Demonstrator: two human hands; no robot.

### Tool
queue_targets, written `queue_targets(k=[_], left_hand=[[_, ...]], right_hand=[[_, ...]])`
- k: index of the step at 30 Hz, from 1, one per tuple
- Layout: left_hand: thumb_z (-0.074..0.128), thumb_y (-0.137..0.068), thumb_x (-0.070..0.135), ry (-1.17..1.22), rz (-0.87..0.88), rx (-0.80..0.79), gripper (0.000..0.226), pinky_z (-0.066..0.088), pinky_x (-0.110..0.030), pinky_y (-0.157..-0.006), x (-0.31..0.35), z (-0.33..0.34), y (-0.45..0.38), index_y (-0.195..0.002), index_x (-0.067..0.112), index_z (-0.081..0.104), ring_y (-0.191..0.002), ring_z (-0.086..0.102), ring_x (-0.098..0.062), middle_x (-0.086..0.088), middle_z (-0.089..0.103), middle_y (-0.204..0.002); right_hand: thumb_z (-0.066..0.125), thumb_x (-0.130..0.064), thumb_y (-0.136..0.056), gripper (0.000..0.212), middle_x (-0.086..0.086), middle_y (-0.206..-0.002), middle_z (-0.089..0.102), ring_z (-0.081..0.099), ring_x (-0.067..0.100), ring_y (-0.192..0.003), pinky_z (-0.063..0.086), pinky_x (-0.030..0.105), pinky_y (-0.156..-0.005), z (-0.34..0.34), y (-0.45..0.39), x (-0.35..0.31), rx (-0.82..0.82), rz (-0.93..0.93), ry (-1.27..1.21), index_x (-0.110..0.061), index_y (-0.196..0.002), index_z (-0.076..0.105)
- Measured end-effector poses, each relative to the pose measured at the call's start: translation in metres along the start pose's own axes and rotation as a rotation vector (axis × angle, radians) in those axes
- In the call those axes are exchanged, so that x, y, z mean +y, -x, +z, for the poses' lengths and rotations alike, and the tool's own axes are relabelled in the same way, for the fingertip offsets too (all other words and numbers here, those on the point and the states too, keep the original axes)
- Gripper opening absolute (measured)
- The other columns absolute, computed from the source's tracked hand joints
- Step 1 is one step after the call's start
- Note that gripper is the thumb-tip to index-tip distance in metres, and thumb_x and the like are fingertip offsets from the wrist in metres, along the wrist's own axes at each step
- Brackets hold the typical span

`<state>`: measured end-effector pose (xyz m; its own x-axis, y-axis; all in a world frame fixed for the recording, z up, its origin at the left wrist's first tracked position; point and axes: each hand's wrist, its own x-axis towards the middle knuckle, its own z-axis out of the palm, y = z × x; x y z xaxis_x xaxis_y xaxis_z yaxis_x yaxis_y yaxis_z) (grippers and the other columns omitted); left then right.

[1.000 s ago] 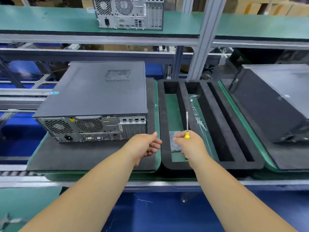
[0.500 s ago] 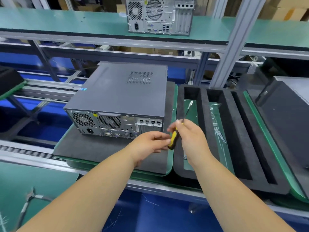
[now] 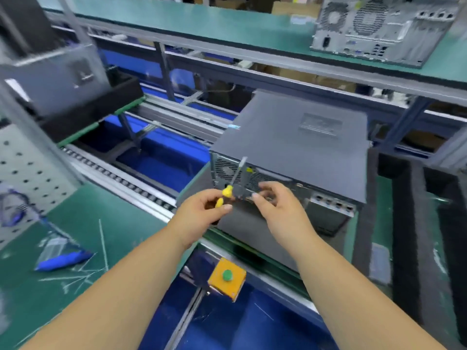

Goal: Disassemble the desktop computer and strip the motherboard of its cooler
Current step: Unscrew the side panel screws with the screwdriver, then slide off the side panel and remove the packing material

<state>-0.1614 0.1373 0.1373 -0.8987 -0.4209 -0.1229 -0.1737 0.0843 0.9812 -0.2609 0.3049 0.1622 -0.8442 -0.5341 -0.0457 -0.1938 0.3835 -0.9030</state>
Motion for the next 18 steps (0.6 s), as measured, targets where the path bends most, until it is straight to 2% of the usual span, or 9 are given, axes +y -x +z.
queue_targets(k=[2, 4, 7, 9, 12, 15, 18], left_hand=[[0.065, -0.090, 0.006, 0.001, -0.012, 0.164, 0.018, 0.046, -0.018, -0.059, -0.022, -0.036, 0.006, -0.100, 0.020, 0.068, -0.064, 0.050, -0.010, 0.009, 0.056, -0.070], [0.066, -0.090, 0.010, -0.059, -0.062, 0.325, 0.013, 0.047, -0.020, -0.056, -0.046, -0.068, 0.010, -0.096, 0.021, 0.064, -0.063, 0.054, -0.017, -0.002, 0.058, -0.076], [0.069, -0.087, 0.026, -0.399, -0.296, 0.476, 0.013, 0.045, -0.026, -0.059, -0.082, -0.107, 0.010, -0.093, 0.022, 0.059, -0.076, 0.063, -0.024, -0.003, 0.063, -0.085], [0.067, -0.086, 0.032, -0.694, -0.494, 0.428, 0.019, 0.041, -0.030, -0.066, -0.106, -0.127, 0.009, -0.093, 0.019, 0.057, -0.086, 0.059, -0.028, -0.004, 0.063, -0.091], [0.064, -0.086, 0.033, -0.964, -0.670, 0.337, 0.020, 0.042, -0.031, -0.071, -0.133, -0.146, 0.007, -0.093, 0.016, 0.056, -0.088, 0.058, -0.029, -0.009, 0.064, -0.100], [0.059, -0.087, 0.034, -1.100, -0.728, 0.295, 0.023, 0.044, -0.031, -0.074, -0.149, -0.159, 0.006, -0.098, 0.015, 0.054, -0.093, 0.059, -0.029, -0.008, 0.062, -0.106], [0.054, -0.088, 0.025, -1.170, -0.754, 0.280, 0.013, 0.043, -0.032, -0.072, -0.157, -0.167, 0.006, -0.097, 0.016, 0.055, -0.092, 0.059, -0.029, -0.008, 0.063, -0.110]], right_hand=[[0.060, -0.037, -0.093, 0.025, -0.011, -0.110, 0.058, 0.056, -0.003, -0.088, 0.041, 0.021, -0.071, 0.019, -0.008, -0.001, 0.001, -0.008, -0.023, -0.035, -0.117, 0.057], [0.060, -0.034, -0.092, 0.018, -0.012, -0.107, 0.059, 0.055, -0.005, -0.084, 0.041, 0.021, -0.071, 0.034, -0.016, -0.002, 0.005, -0.019, -0.046, -0.038, -0.110, 0.058], [0.060, -0.032, -0.091, 0.015, -0.013, -0.103, 0.059, 0.054, -0.008, -0.078, 0.040, 0.021, -0.066, 0.051, -0.023, -0.004, 0.001, -0.011, -0.066, -0.039, -0.104, 0.059], [0.059, -0.033, -0.091, 0.014, -0.016, -0.102, 0.058, 0.054, -0.010, -0.079, 0.039, 0.018, -0.063, 0.061, -0.025, -0.003, -0.025, -0.002, -0.041, -0.041, -0.103, 0.059], [0.058, -0.033, -0.091, 0.014, -0.018, -0.100, 0.058, 0.054, -0.012, -0.081, 0.039, 0.016, -0.061, 0.072, -0.026, 0.000, -0.063, 0.028, -0.008, -0.040, -0.103, 0.059], [0.058, -0.032, -0.091, 0.013, -0.019, -0.100, 0.058, 0.053, -0.013, -0.081, 0.040, 0.018, -0.063, 0.078, -0.028, 0.005, -0.075, 0.058, 0.024, -0.040, -0.102, 0.060], [0.058, -0.032, -0.091, 0.012, -0.019, -0.100, 0.058, 0.053, -0.014, -0.082, 0.041, 0.020, -0.065, 0.082, -0.030, 0.007, -0.063, 0.084, 0.040, -0.040, -0.100, 0.061]])
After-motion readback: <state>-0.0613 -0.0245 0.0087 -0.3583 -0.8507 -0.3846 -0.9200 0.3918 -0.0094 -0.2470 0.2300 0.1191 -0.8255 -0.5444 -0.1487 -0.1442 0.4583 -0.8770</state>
